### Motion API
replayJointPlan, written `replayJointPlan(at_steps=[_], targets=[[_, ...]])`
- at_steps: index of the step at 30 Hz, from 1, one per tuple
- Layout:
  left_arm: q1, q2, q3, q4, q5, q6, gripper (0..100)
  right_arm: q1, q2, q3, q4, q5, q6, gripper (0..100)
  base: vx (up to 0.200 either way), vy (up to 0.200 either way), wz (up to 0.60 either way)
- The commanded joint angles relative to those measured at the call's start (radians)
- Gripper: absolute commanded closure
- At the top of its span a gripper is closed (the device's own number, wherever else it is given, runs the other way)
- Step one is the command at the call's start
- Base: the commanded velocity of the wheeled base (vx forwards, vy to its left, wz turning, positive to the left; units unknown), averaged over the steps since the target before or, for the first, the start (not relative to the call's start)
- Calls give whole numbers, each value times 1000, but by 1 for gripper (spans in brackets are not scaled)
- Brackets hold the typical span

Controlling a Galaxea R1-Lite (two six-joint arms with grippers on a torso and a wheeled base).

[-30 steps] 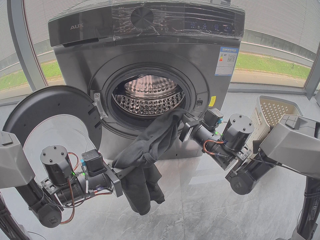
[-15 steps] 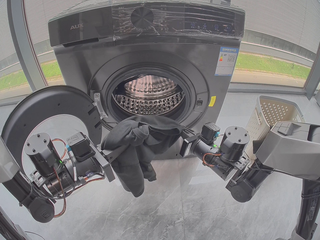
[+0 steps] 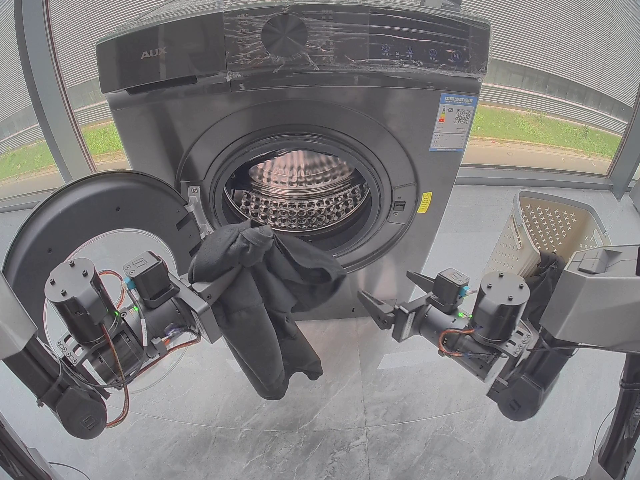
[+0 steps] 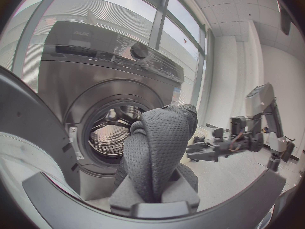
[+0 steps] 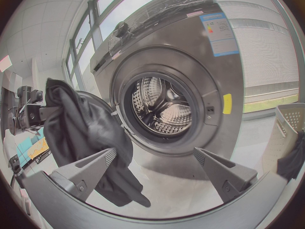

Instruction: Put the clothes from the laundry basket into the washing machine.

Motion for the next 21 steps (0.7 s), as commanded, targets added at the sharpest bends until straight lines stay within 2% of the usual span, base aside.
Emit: replayJointPlan(at_steps=[1, 2, 4, 7, 9, 10, 12, 15, 18, 21], targets=[[17, 17, -16, -1, 116, -6, 100, -46, -146, 189, -8, -2, 5, 0, 0, 0, 0], [12, 19, -17, -1, 169, -9, 100, -68, -157, 223, -8, -1, 2, 0, 0, 0, 0], [-5, 19, -17, -1, 238, -15, 100, -106, -162, 247, -6, -1, 2, 0, 0, 0, 0], [-6, 19, -22, -1, 264, -18, 100, -121, -163, 255, -8, 1, 5, 0, 0, 0, 0], [-5, 23, -17, -1, 277, -13, 100, -121, -165, 255, -8, 1, 5, 0, 0, 0, 0], [-6, 37, 0, -1, 300, -1, 100, -121, -165, 250, -8, -1, 5, 0, 0, 0, 0], [-16, 40, 3, -1, 312, -3, 100, -121, -163, 247, -8, -1, 5, 0, 0, 0, 0], [-51, 46, -10, -1, 360, -27, 100, -123, -165, 253, -8, -1, 5, 0, 0, 0, 0], [-52, 51, -3, -1, 370, -43, 100, -124, -165, 253, -8, -1, 6, 0, 0, 0, 0], [-57, 66, 10, -1, 372, -44, 100, -123, -165, 253, -8, -1, 6, 0, 0, 0, 0]])
